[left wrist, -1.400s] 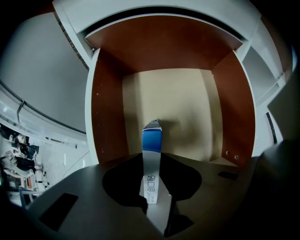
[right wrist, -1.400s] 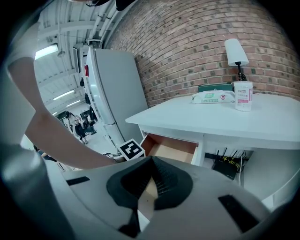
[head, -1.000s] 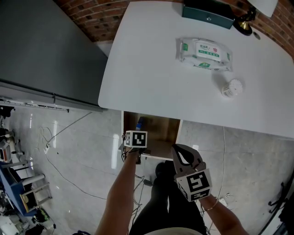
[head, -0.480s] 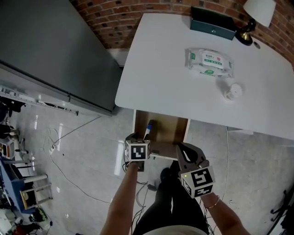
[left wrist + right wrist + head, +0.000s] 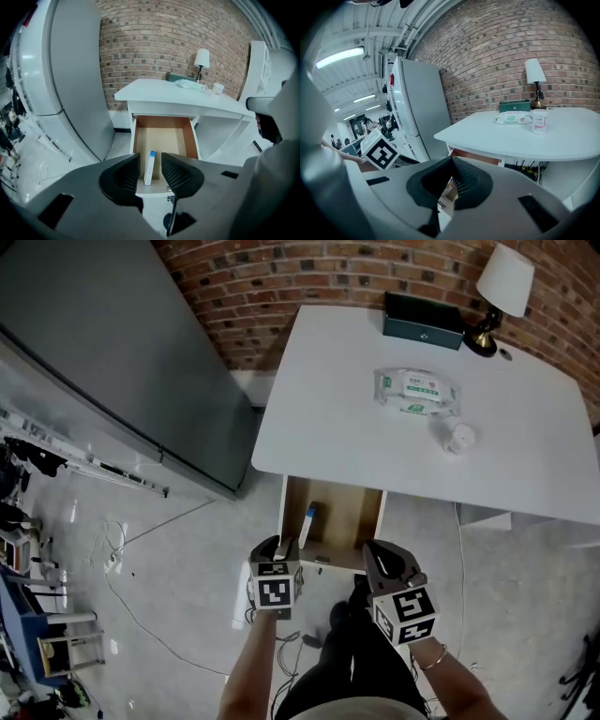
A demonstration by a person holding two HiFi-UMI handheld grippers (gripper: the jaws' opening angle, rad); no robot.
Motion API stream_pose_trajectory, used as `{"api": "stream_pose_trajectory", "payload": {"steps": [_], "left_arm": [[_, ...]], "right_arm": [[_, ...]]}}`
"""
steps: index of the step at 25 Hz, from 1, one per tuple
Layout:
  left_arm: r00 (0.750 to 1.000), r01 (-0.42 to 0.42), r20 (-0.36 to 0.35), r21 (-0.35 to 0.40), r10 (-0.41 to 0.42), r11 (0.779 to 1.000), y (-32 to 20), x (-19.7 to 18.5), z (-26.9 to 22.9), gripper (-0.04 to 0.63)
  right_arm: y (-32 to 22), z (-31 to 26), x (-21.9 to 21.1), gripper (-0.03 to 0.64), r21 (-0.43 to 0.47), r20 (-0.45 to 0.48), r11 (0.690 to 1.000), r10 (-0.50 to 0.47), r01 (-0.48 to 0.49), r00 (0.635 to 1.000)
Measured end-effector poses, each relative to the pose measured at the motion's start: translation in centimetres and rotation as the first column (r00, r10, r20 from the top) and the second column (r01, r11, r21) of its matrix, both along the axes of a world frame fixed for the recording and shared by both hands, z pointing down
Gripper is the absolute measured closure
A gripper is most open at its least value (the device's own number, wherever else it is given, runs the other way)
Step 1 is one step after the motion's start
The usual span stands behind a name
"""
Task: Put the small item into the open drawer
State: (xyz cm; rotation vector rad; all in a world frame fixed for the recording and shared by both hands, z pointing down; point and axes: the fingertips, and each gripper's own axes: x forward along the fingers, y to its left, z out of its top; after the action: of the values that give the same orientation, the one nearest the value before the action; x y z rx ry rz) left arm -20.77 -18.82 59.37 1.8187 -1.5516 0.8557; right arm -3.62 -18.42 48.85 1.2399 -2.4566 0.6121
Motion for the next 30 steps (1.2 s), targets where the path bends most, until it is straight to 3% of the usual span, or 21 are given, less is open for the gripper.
{"api": "stream_pose_trajectory", "payload": {"steps": [5, 15, 30], "left_arm": [[1.0, -0.004, -0.014, 0.111, 0.006, 0.994, 1.8, 0.0, -5.0, 0.472], [0.999, -0.013, -0.033, 0.301, 0.024, 0.953, 5.8, -0.2, -14.3, 0.51], [0.996, 0.028, -0.09, 0.437, 0.013, 0.899, 11.9, -1.0, -22.4, 0.541]], "right_arm": [[1.5, -1.8, 0.0, 0.609, 0.031, 0.0, 0.999, 0.011, -0.011, 1.0], [4.8, -6.0, 0.0, 0.609, 0.092, 0.006, 0.995, 0.031, -0.032, 0.999], [9.2, -11.2, 0.4, 0.609, 0.177, 0.02, 0.983, 0.044, -0.047, 0.999]]}}
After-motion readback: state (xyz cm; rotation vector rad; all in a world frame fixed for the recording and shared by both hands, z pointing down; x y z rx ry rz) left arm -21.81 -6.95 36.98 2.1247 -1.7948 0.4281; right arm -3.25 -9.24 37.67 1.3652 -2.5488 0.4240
